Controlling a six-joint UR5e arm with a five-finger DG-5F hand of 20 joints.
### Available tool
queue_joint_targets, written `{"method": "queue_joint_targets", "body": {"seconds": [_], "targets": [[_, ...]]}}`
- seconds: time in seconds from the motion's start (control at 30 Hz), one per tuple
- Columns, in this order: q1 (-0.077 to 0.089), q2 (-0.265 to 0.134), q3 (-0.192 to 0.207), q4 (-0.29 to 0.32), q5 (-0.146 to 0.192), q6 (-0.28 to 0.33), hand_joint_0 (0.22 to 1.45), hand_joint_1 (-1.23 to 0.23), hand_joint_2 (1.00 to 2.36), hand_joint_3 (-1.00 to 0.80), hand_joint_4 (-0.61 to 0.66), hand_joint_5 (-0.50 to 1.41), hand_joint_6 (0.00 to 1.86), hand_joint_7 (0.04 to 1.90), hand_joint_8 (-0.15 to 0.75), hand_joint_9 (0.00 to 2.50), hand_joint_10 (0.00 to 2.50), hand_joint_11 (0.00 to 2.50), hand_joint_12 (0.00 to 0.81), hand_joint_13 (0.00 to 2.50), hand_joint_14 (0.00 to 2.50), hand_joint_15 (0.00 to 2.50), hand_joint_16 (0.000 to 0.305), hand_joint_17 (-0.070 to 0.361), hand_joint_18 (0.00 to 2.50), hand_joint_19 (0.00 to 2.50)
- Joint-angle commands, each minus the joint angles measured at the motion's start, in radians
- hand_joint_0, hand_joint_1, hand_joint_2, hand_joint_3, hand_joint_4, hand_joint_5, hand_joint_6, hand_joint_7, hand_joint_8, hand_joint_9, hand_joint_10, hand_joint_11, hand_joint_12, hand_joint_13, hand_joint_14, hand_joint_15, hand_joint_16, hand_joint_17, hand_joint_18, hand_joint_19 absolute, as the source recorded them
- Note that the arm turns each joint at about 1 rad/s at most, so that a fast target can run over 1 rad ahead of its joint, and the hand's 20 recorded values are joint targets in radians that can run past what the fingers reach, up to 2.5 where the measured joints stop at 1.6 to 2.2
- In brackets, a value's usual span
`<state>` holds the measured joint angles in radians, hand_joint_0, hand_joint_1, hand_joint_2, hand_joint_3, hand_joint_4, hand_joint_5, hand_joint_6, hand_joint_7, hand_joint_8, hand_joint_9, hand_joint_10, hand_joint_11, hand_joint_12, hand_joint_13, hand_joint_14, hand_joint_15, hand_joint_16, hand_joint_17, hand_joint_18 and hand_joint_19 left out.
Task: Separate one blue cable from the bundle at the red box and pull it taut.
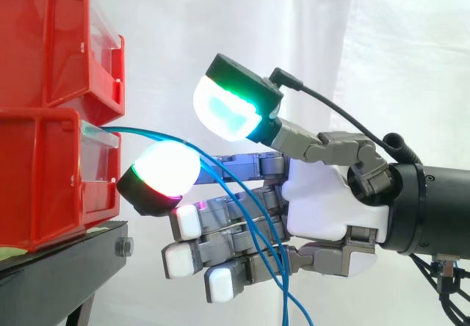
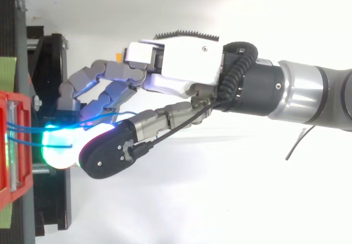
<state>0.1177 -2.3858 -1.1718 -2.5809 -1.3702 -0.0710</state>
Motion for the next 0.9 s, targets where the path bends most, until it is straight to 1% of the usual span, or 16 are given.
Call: {"method": "queue_joint_targets", "body": {"seconds": [0.0,0.13,0.3,0.43,0.47,0.5,0.53,0.63,0.77,0.87], "targets": [[0.0,-0.003,-0.006,0.027,0.003,-0.024,0.58,-0.59,1.0,-0.45,0.2,-0.21,0.81,0.85,0.362,0.84,0.01,0.9,0.413,0.88,0.02,0.63,0.053,0.12,0.84,0.69],[0.0,-0.003,-0.006,0.041,0.003,-0.029,0.59,-0.63,1.0,-0.44,0.2,-0.21,0.81,0.84,0.357,0.83,0.01,0.91,0.413,0.93,0.02,0.66,0.053,0.119,0.85,0.69],[0.0,-0.003,-0.006,0.041,0.003,-0.033,0.59,-0.65,1.0,-0.44,0.21,-0.22,0.8,0.83,0.352,0.82,0.01,0.95,0.412,0.94,0.02,0.68,0.053,0.12,0.86,0.7],[-0.003,-0.003,-0.008,0.042,0.0,-0.035,0.6,-0.66,1.01,-0.42,0.2,-0.22,0.8,0.84,0.347,0.83,0.01,0.98,0.413,0.95,0.02,0.69,0.053,0.12,0.87,0.7],[-0.006,-0.015,-0.008,0.042,0.0,-0.032,0.6,-0.66,1.01,-0.42,0.2,-0.22,0.8,0.84,0.35,0.83,0.01,0.98,0.411,0.95,0.02,0.69,0.053,0.12,0.86,0.7],[-0.007,-0.016,-0.008,0.044,0.0,-0.029,0.6,-0.65,1.01,-0.41,0.2,-0.22,0.8,0.83,0.345,0.83,0.01,0.99,0.41,0.95,0.02,0.7,0.053,0.12,0.87,0.7],[-0.012,-0.021,-0.006,0.053,-0.003,-0.026,0.6,-0.59,1.01,-0.41,0.2,-0.22,0.8,0.83,0.346,0.84,0.01,1.0,0.409,0.95,0.02,0.71,0.053,0.12,0.86,0.71],[-0.013,-0.021,-0.006,0.054,-0.004,-0.026,0.6,-0.54,1.01,-0.43,0.2,-0.22,0.8,0.83,0.35,0.85,0.01,1.0,0.412,0.96,0.02,0.72,0.053,0.12,0.86,0.72],[-0.016,-0.021,-0.008,0.061,-0.004,-0.027,0.6,-0.51,1.0,-0.44,0.2,-0.22,0.8,0.84,0.351,0.86,0.01,1.01,0.414,0.97,0.02,0.73,0.054,0.121,0.86,0.72],[-0.018,-0.021,-0.006,0.077,-0.004,-0.029,0.6,-0.51,1.0,-0.44,0.2,-0.22,0.8,0.84,0.35,0.86,0.01,1.03,0.415,0.97,0.02,0.73,0.054,0.122,0.87,0.72]]}}
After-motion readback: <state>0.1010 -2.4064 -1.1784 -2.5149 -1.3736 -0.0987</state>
